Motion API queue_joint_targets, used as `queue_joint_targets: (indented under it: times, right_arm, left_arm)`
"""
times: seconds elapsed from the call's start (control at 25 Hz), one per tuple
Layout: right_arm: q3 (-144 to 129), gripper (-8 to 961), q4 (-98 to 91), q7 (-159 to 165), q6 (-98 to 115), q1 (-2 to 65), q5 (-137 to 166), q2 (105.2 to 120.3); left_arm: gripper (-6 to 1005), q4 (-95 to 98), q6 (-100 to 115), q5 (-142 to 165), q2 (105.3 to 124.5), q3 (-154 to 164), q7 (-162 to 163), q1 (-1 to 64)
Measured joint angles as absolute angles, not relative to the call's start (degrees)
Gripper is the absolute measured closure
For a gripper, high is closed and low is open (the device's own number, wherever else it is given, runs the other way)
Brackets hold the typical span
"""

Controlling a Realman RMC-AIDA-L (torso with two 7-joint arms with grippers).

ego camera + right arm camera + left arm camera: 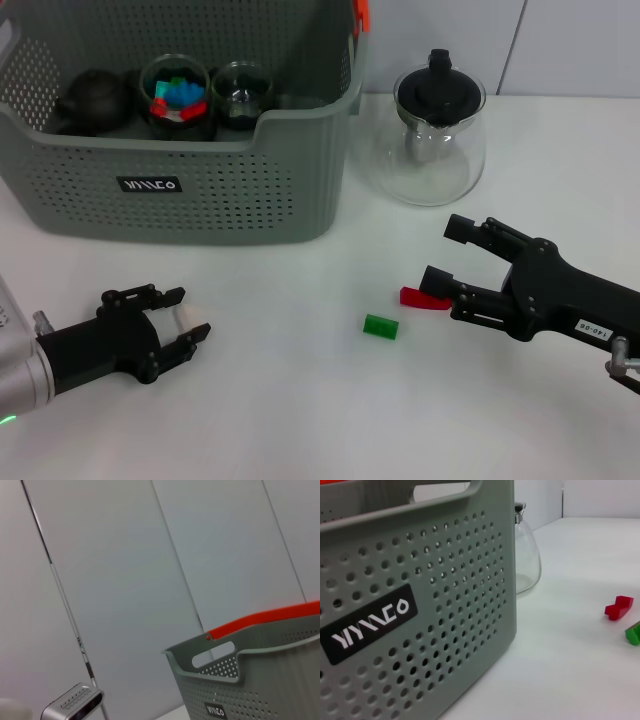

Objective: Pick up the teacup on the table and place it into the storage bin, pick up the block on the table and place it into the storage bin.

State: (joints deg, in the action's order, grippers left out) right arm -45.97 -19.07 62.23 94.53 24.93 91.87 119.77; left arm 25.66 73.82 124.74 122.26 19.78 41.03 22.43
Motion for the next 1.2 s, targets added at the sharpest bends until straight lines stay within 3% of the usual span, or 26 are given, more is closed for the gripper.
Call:
queue_joint_targets:
  times: [0.32, 0.56, 0.64, 0.92, 1.04, 1.2]
  right_arm:
    - [-46.0, 21, -19.1, 62.2, 94.6, 24.9, 91.9, 119.70]
    - [-46.0, 25, -19.1, 62.2, 94.7, 24.9, 91.9, 119.62]
    - [-46.0, 26, -19.1, 62.2, 94.7, 24.9, 91.9, 119.62]
    - [-46.0, 31, -19.1, 62.2, 94.5, 24.9, 91.8, 119.66]
    - [-46.0, 33, -19.1, 62.2, 94.3, 24.9, 91.8, 119.70]
    - [-45.9, 35, -19.2, 62.2, 94.2, 24.9, 91.8, 119.68]
  left_arm:
    - [455, 27.2, 73.6, 124.8, 122.97, 19.8, 40.7, 22.3]
    - [587, 30.3, 78.2, 124.8, 123.05, 19.6, 43.7, 21.3]
    - [587, 32.7, 82.3, 124.8, 122.77, 19.6, 47.7, 20.8]
    - [586, 37.0, 99.3, 124.2, 119.96, 13.7, 63.5, 20.6]
    - [586, 36.6, 109.3, 124.1, 117.15, 4.7, 74.4, 23.0]
    - [586, 35.8, 114.8, 122.8, 115.57, -0.3, 81.0, 25.1]
